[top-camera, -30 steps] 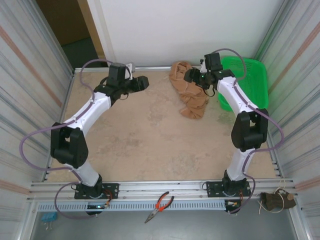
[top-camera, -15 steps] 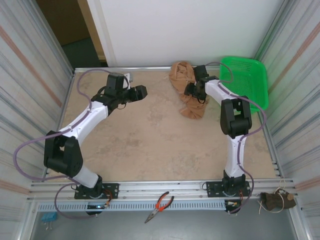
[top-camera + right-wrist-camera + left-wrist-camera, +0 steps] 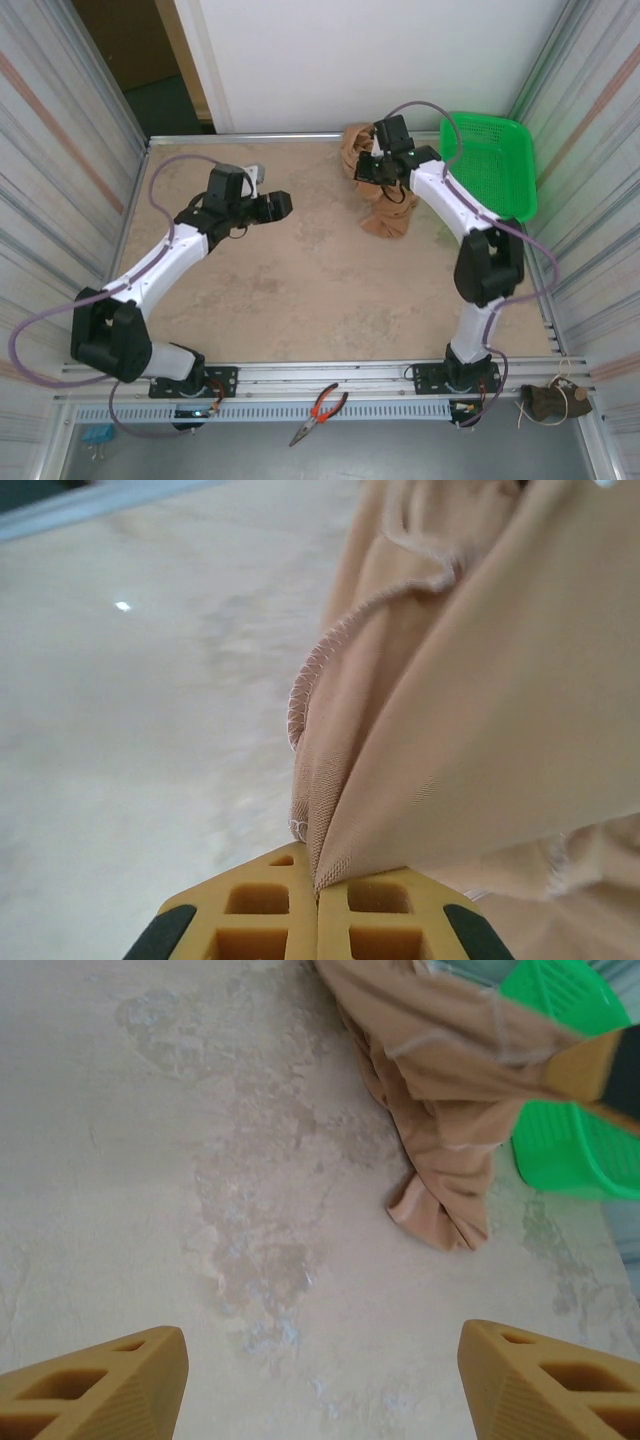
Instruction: Fold the inside-out t-shirt
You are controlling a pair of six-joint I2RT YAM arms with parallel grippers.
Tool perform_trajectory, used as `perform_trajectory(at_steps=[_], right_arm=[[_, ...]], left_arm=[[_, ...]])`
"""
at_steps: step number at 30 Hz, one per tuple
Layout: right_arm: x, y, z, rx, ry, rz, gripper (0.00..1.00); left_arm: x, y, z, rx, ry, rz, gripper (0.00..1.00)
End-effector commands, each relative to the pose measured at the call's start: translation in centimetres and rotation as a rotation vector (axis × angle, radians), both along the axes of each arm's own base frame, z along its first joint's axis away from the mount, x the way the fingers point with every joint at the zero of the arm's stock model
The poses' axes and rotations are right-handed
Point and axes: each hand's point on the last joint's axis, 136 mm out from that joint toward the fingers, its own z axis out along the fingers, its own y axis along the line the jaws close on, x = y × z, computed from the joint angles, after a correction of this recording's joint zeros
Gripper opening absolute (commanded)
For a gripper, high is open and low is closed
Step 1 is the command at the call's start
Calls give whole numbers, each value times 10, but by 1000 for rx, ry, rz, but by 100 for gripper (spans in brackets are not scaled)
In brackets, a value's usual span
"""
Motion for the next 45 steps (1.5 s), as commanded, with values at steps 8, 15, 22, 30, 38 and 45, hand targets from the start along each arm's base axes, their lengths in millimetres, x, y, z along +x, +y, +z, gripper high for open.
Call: perform_trajectory(at_steps=[8, 15, 22, 30, 38, 45], right_arm=[[-21, 133, 30, 186, -38, 115, 0], [-14, 275, 26, 393, 19, 405, 38], [-5, 189, 39, 293, 0, 256, 55], [-63, 20, -42, 97, 122, -16, 62], [-118, -37, -102, -50, 214, -87, 62], [-124, -47, -117, -87, 234, -103, 62]], left_arm=[[-64, 12, -7, -18, -2, -12, 73], [-85, 39, 4, -24, -81, 101, 73], [-86, 77, 5, 52, -134, 262, 85], [-31, 101, -50, 150, 133, 310, 84], [47, 104, -103, 304, 347, 298, 70], [71, 97, -139, 460, 393, 239, 59]])
